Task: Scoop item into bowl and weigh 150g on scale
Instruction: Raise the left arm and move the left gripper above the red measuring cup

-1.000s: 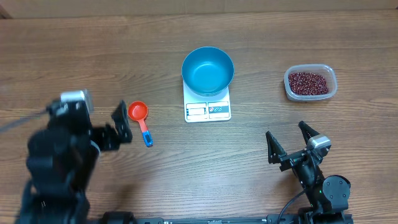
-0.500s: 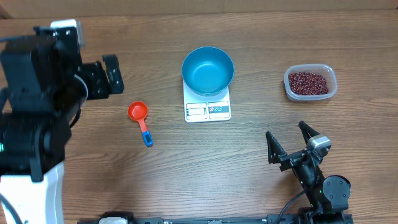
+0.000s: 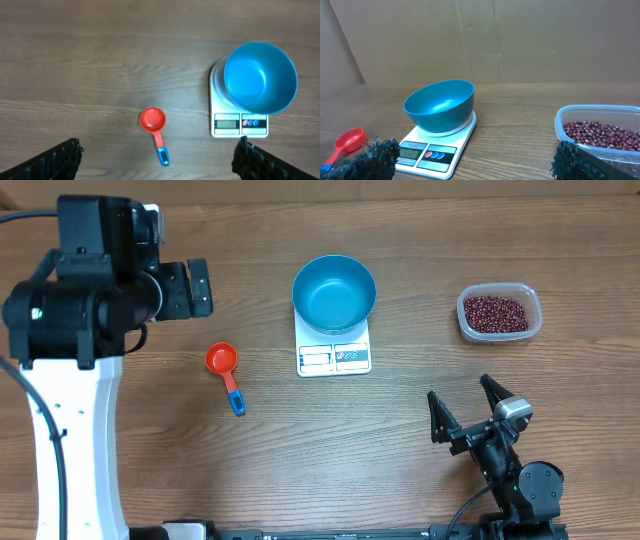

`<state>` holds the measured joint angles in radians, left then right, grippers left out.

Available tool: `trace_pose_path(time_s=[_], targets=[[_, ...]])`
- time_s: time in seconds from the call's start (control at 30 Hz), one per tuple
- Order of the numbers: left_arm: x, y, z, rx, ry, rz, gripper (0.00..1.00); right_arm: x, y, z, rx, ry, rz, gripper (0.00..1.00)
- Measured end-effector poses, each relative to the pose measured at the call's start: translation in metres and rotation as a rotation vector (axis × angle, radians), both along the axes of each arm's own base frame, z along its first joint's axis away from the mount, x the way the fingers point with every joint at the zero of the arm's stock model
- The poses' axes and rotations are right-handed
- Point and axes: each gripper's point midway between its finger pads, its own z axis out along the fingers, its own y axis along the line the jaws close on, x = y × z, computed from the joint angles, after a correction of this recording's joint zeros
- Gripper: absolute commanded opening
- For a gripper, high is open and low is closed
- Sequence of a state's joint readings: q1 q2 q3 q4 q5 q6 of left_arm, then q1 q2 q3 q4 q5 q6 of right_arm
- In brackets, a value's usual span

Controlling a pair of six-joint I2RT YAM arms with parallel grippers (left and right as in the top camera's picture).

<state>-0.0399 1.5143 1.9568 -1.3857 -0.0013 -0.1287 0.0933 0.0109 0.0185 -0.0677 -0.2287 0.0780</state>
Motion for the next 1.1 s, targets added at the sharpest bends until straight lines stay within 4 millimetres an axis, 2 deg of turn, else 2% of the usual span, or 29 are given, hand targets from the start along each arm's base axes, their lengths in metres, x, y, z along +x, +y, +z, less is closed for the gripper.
trace_pose_path(time_s=[0.3, 1.1], targets=[[0.016, -0.009, -0.029, -0.036, 0.091, -0.028, 1.0, 0.0, 0.0, 0.0, 0.0, -0.001, 0.0, 1.0], [0.014, -0.01, -0.032, -0.04, 0.112, -0.031, 1.0, 0.0, 0.0, 0.0, 0.0, 0.0, 0.0, 1.0]])
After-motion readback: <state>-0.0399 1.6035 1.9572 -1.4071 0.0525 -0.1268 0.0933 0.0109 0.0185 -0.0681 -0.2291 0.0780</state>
